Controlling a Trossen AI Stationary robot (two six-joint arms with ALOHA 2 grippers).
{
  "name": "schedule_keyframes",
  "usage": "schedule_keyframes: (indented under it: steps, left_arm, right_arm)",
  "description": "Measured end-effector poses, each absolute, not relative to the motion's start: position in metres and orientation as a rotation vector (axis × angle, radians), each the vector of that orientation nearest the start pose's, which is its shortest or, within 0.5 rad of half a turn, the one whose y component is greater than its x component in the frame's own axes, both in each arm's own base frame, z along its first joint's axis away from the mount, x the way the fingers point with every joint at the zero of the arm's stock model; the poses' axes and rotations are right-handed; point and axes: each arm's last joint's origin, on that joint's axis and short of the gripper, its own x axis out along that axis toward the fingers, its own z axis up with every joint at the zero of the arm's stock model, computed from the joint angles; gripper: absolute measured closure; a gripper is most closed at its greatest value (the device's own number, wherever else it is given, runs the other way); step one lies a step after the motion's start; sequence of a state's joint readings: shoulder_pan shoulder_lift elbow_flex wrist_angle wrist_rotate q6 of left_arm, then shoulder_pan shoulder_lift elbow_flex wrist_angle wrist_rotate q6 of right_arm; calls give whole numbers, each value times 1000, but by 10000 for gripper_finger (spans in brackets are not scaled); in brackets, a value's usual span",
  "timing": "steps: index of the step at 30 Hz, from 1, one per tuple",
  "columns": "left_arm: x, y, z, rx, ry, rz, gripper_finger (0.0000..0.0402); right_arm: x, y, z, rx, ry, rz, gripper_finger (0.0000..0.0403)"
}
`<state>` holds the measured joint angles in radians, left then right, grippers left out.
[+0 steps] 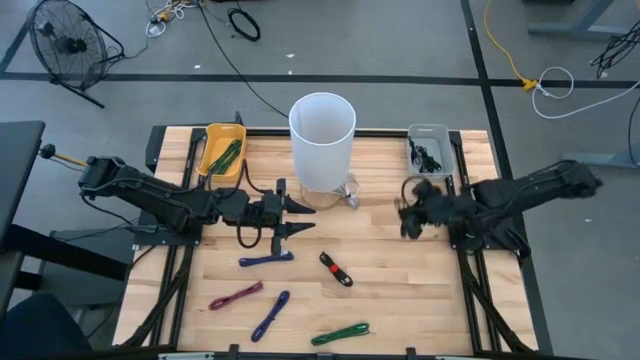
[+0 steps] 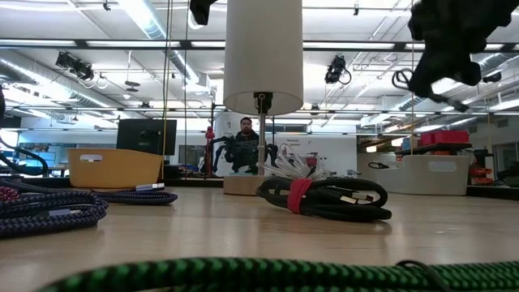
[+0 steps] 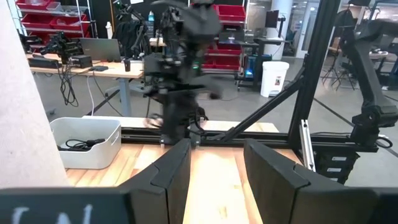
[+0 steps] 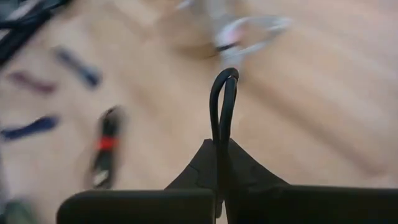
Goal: Pick & Place USB Port
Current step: Put the black USB cable into the gray bin
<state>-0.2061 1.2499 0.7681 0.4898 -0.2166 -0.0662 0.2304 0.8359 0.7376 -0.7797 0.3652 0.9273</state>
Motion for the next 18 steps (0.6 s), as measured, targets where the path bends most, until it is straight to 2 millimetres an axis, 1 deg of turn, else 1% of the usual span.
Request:
schedule_keyframes:
  steps: [5, 11, 14, 18]
  left_arm:
    - [273, -51, 296, -70, -22, 10, 246]
    - [273, -51, 296, -71, -28, 10, 246]
    - [273, -51, 296, -72, -28, 10, 246]
    - [273, -51, 296, -73, -28, 10, 246]
  right_arm:
    - [139, -8, 262, 543, 684, -737, 403]
    - [131, -46, 263, 471, 665, -984, 403]
    - [125, -64, 263, 444, 672, -1085, 403]
    - [116, -86, 265, 438, 668, -1176, 403]
